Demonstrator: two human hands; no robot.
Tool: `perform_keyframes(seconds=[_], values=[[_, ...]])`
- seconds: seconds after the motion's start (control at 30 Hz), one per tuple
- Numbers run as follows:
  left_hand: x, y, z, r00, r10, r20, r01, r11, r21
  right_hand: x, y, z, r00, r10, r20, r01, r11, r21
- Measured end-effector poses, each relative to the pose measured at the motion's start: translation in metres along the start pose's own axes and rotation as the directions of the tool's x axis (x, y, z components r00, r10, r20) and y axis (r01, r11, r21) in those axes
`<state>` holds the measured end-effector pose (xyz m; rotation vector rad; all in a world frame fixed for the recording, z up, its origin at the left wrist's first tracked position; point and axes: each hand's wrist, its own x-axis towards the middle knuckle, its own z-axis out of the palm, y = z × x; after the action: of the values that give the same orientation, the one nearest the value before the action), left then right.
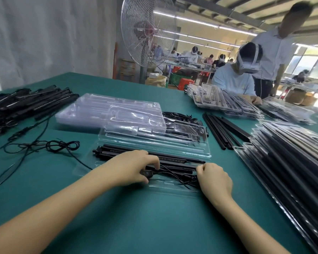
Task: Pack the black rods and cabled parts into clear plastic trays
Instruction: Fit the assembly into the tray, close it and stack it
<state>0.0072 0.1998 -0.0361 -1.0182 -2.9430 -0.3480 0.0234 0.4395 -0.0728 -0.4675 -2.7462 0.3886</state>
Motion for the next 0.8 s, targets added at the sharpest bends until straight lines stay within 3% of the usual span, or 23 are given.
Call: perform_keyframes(seconds=[0.1, 0.23, 0.47, 0.6, 0.73, 0.8], values=[[0.007, 0.000, 0.002, 1.000, 0.005, -0.020, -0.009, 0.978, -0.209, 0.000, 0.001, 0.000, 1.000, -0.017, -0.008, 0.017, 1.000, -0.006], [0.010, 0.002, 0.011, 0.996, 0.067, -0.066, -0.086, 0.931, -0.355, -0.002, 0.000, -0.001, 0.999, -0.038, -0.018, 0.038, 0.999, -0.017], [0.003, 0.006, 0.024, 0.990, 0.044, -0.137, -0.096, 0.911, -0.402, 0.001, 0.003, -0.002, 0.999, -0.043, -0.028, 0.043, 0.999, -0.006], [-0.003, 0.011, 0.032, 0.979, 0.021, -0.202, -0.092, 0.934, -0.346, 0.005, 0.007, -0.006, 0.997, -0.069, -0.015, 0.070, 0.995, 0.069], [0.001, 0.013, 0.028, 0.980, -0.119, -0.160, 0.037, 0.896, -0.443, 0.011, 0.018, -0.015, 0.990, -0.138, 0.040, 0.125, 0.963, 0.238], [0.004, 0.017, 0.025, 0.983, -0.120, -0.140, 0.058, 0.920, -0.388, 0.014, 0.023, -0.027, 0.983, -0.136, 0.125, 0.077, 0.917, 0.392]])
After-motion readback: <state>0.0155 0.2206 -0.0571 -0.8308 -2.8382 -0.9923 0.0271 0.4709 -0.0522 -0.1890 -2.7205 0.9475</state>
